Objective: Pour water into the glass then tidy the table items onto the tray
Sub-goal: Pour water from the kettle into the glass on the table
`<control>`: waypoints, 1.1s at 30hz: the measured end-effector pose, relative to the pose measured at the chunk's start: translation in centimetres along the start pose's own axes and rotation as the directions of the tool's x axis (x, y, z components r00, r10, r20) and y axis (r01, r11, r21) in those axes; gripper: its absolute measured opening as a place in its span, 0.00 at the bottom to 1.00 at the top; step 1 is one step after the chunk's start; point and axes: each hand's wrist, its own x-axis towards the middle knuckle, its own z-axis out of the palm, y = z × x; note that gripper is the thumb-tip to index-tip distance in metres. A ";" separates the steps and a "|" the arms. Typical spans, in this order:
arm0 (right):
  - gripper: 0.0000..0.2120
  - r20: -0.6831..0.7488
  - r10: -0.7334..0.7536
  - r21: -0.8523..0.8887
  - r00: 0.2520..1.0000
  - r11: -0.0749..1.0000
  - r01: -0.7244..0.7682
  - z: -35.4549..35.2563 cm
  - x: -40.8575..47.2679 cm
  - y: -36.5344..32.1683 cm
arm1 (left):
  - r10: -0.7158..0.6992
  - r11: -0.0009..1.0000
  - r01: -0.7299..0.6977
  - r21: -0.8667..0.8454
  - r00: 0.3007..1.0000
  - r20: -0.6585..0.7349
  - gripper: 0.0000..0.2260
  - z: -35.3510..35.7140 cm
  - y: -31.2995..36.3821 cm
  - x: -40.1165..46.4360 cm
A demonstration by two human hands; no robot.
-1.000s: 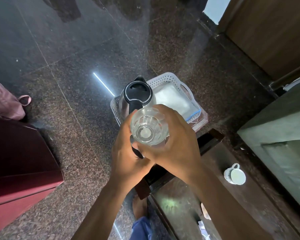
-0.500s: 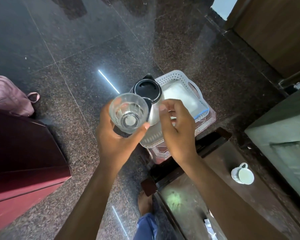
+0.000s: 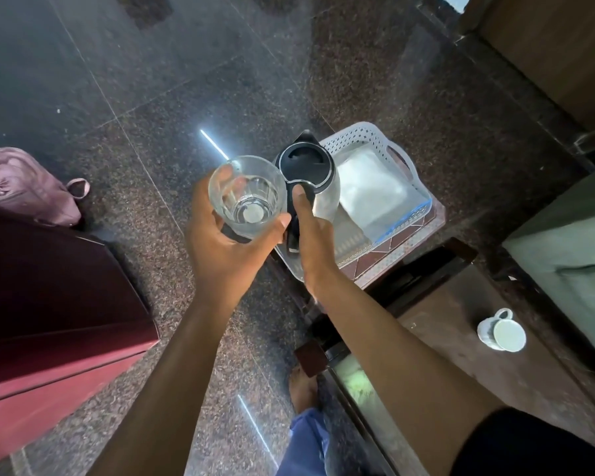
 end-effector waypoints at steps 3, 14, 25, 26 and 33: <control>0.31 -0.095 -0.082 0.055 0.992 0.995 0.087 1.2 0.4 1.1 | 0.005 1.000 -0.005 0.008 1.000 -0.004 0.36 0.1 -0.2 0.1; 0.41 -0.409 -0.239 -0.187 0.881 0.967 0.176 0.5 1.8 0.3 | 0.005 0.997 -0.002 -0.077 0.999 0.048 0.36 0.2 -0.4 1.5; 0.37 -0.273 -0.347 -0.087 0.897 0.938 0.336 -7.9 -7.0 -3.6 | 0.143 0.988 -0.134 -0.075 0.980 0.135 0.37 0.1 5.5 0.5; 0.34 -0.274 -0.356 -0.087 0.893 0.934 0.346 -9.2 -8.1 -3.9 | 0.142 0.988 -0.132 -0.077 0.980 0.142 0.37 0.2 6.3 0.2; 0.27 -0.261 -0.456 -0.065 0.851 0.888 0.456 -18.7 -17.2 -7.0 | 0.170 0.981 -0.134 -0.140 0.940 0.296 0.40 4.0 11.2 -3.4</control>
